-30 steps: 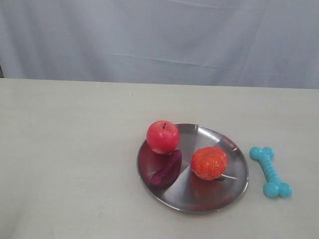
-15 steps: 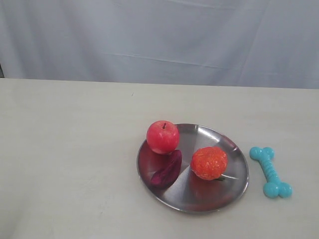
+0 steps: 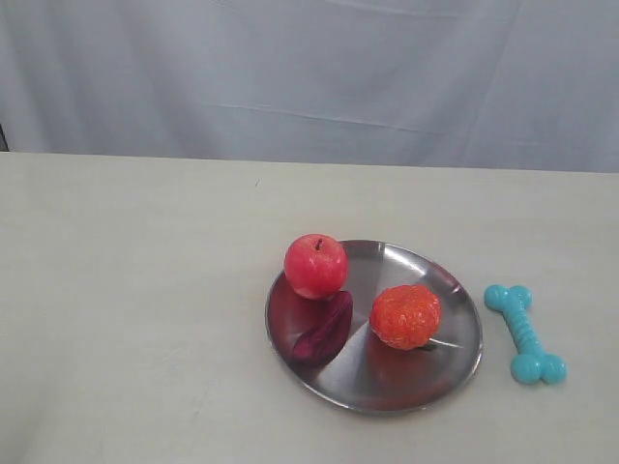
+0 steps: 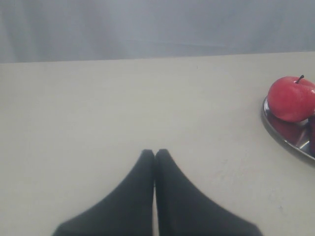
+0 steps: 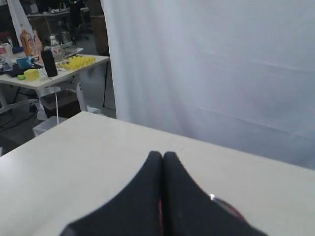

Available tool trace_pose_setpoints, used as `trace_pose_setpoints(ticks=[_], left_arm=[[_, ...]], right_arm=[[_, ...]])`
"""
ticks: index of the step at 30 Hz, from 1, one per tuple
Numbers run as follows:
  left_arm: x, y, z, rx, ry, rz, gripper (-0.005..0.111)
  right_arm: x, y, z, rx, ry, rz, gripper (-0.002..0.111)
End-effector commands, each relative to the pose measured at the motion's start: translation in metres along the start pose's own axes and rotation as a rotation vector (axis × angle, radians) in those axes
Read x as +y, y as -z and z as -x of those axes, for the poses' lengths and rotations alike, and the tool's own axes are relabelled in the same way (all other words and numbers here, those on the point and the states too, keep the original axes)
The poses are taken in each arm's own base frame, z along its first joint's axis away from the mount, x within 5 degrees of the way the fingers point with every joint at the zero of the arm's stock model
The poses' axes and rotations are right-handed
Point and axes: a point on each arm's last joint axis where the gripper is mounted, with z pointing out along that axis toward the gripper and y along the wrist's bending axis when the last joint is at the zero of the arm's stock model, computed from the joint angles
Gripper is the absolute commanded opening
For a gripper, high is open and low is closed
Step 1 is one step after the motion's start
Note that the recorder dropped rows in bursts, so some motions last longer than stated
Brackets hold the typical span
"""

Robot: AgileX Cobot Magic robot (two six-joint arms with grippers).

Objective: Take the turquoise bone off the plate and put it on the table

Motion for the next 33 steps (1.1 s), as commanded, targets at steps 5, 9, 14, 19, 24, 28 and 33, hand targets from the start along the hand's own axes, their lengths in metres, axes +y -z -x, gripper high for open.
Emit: trace_pose_setpoints(ticks=[5,9,14,19,24,28,33], left_arm=[[0.000,0.000,-0.001,0.001,0.000,-0.003,0.000],[0.000,0.000,-0.001,0.001,0.000,-0.003,0.000],[0.000,0.000,-0.001,0.001,0.000,-0.003,0.000],[0.000,0.000,-0.001,0.001,0.000,-0.003,0.000],[0.000,0.000,-0.001,0.001,0.000,-0.003,0.000],[0.000,0.000,-0.001,0.001,0.000,-0.003,0.000],[0.000,0.000,-0.001,0.001,-0.003,-0.003,0.000]], right_arm=[[-0.019,-0.029,-0.053,-0.086,0.024,-0.167,0.000],[-0.030,-0.030,-0.083,-0.045,0.025,-0.291,0.000],[-0.039,-0.030,-0.113,-0.056,0.044,-0.383,0.000],[-0.046,-0.031,-0.161,-0.076,0.142,-0.416,0.000],[-0.048,-0.031,-0.190,-0.090,0.148,-0.414,0.000],[-0.051,-0.034,-0.208,-0.019,0.137,-0.417,0.000],[-0.052,-0.034,-0.210,0.003,0.132,-0.419,0.000]])
